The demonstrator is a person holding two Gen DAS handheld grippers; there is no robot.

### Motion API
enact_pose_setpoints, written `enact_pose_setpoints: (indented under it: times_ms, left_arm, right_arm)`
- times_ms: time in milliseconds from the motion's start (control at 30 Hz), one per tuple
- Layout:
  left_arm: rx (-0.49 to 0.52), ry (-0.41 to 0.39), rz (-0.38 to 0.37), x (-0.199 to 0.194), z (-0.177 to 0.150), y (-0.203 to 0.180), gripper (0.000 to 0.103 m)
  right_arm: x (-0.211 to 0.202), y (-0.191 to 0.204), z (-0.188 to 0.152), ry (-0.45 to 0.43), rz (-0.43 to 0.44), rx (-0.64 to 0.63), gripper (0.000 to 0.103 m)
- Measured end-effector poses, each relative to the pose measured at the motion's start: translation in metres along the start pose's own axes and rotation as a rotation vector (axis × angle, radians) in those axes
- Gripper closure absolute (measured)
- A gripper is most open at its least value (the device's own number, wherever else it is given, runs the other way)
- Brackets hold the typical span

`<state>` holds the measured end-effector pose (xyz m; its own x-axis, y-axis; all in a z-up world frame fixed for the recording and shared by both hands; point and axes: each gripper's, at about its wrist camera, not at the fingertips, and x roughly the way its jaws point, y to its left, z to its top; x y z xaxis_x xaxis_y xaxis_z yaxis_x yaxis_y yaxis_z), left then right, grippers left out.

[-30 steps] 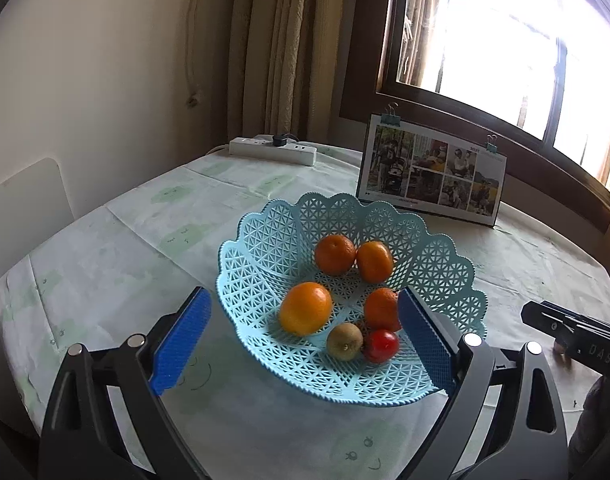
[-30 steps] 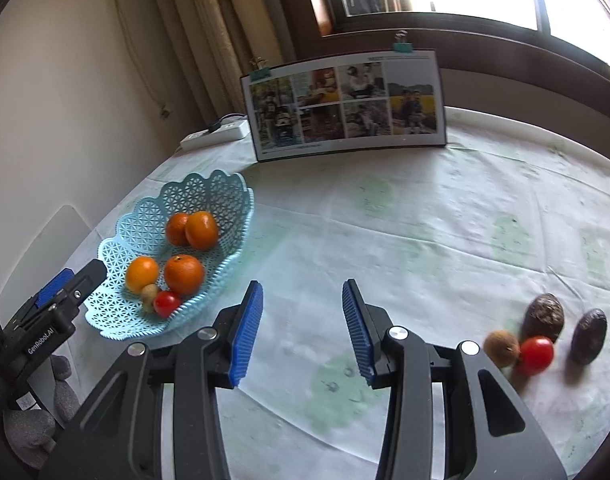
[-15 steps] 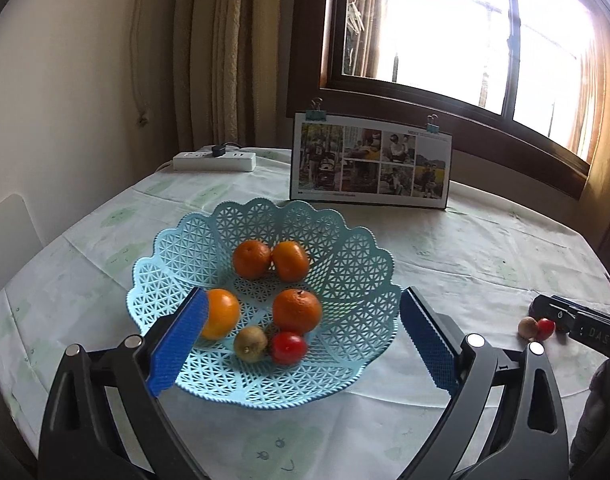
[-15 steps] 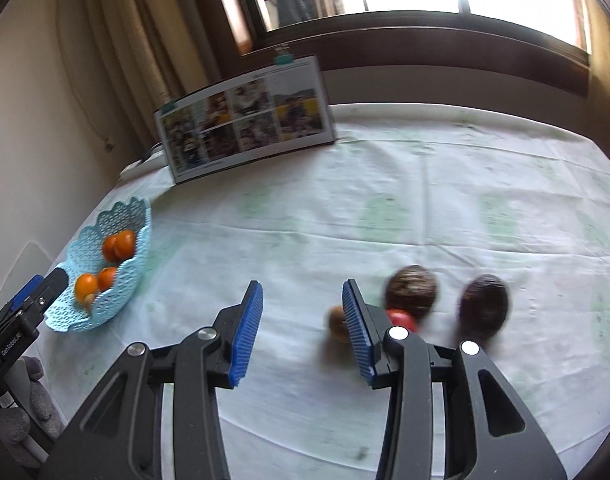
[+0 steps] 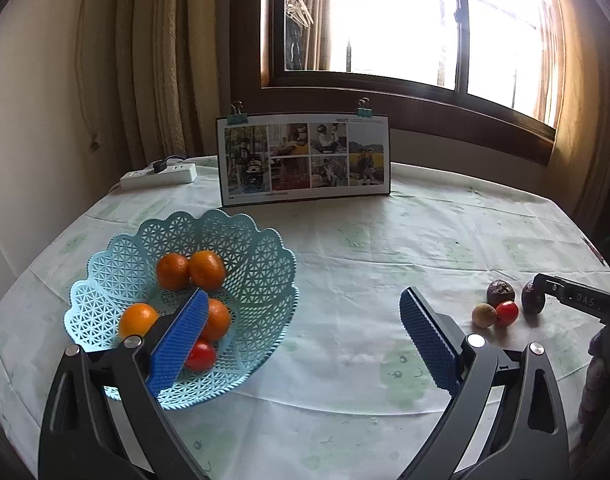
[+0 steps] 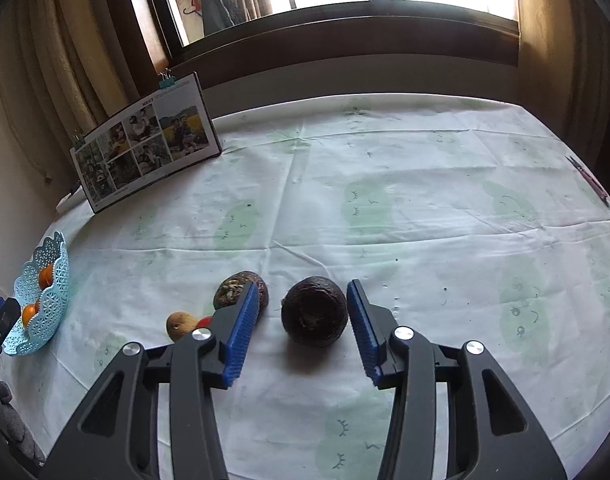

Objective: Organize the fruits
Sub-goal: 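Move both open tools back toward the remaining fruit on the table, then grasp the brown kiwi with the left tool while the right tool grasps the dark avocado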

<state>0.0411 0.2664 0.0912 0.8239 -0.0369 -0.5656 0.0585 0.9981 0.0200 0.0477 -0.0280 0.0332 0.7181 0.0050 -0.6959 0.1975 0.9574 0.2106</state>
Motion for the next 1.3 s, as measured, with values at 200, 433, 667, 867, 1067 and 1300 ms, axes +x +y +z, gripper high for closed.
enact_pose_setpoints:
  times_ms: [200, 433, 667, 867, 1067, 1300]
  left_arm:
    - [0.043, 0.025, -0.040, 0.008, 0.001, -0.022, 0.005]
    - [0.106, 0.042, -0.085, 0.015, 0.002, -0.049, 0.005]
    - [0.151, 0.105, -0.157, 0.030, -0.001, -0.075, 0.005]
    - [0.217, 0.136, -0.193, 0.045, -0.004, -0.101, 0.005]
    - [0.285, 0.169, -0.212, 0.063, -0.009, -0.122, 0.005]
    - [0.320, 0.227, -0.269, 0.078, -0.016, -0.137, 0.021]
  right_arm:
    - [0.013, -0.006, 0.003, 0.029, -0.001, -0.001, 0.052]
    - [0.032, -0.012, 0.004, 0.079, 0.022, 0.022, 0.052]
    - [0.036, -0.010, 0.001, 0.079, 0.025, -0.003, 0.052]
    - [0.035, -0.007, 0.000, 0.082, 0.049, -0.024, 0.063]
    - [0.029, -0.012, 0.001, 0.066, 0.075, 0.001, 0.064]
    - [0.027, -0.014, 0.003, 0.056, 0.079, 0.005, 0.064]
